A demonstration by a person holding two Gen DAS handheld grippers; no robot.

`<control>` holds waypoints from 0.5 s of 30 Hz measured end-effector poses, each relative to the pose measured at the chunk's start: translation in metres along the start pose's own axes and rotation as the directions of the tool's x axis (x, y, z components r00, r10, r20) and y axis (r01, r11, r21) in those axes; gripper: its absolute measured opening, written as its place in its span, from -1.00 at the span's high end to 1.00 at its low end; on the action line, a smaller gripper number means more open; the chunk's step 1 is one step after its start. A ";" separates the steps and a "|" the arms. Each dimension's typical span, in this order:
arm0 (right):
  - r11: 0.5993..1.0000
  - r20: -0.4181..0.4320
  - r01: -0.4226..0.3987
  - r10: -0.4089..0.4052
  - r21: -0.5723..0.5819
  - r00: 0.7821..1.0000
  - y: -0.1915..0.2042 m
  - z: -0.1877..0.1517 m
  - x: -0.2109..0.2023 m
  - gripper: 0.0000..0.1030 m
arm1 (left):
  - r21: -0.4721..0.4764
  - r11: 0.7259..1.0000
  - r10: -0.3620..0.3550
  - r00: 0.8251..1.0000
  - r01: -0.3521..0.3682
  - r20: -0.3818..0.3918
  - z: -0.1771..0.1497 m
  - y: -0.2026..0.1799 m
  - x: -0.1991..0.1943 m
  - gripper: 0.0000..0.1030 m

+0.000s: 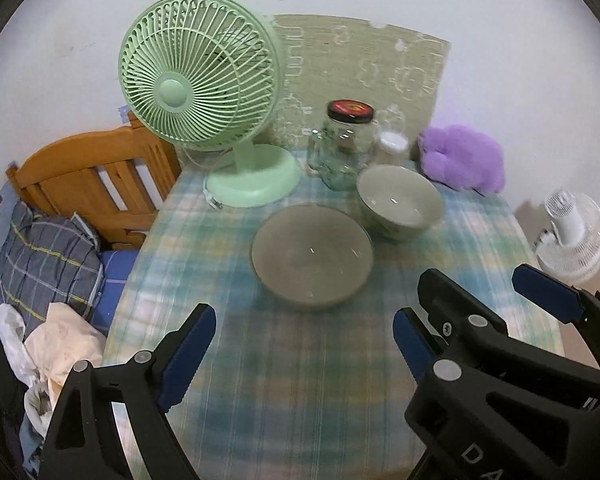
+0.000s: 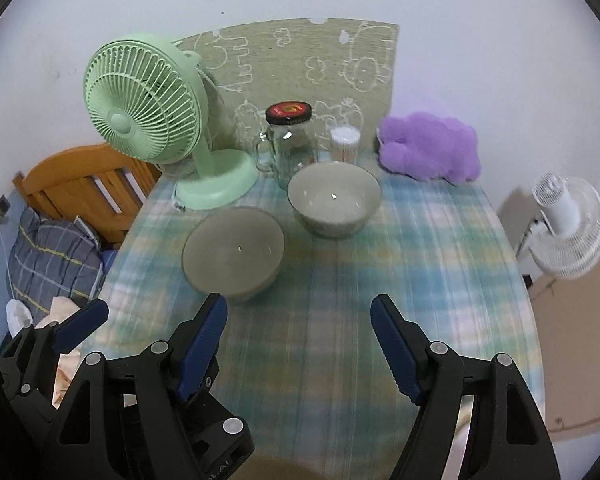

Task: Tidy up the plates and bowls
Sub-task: 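Reach both grippers to a second white floral bowl and grasp its rim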

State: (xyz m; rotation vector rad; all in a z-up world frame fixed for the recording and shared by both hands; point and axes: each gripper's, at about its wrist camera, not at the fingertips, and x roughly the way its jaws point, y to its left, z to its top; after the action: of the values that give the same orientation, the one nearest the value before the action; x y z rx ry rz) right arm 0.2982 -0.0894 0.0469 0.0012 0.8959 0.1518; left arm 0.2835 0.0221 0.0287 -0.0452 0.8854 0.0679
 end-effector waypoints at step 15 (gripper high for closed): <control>0.993 -0.028 -0.077 0.075 -0.084 0.997 0.004 0.057 0.088 -0.50 | -0.096 0.983 0.155 0.988 -0.157 -0.026 0.045 0.011 0.073 -0.70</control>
State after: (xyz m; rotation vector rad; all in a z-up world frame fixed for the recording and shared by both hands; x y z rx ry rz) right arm 0.3961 -0.0704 0.0137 -0.0460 0.9144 0.2617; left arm 0.3630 0.0392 0.0006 -0.0682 0.9026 0.2578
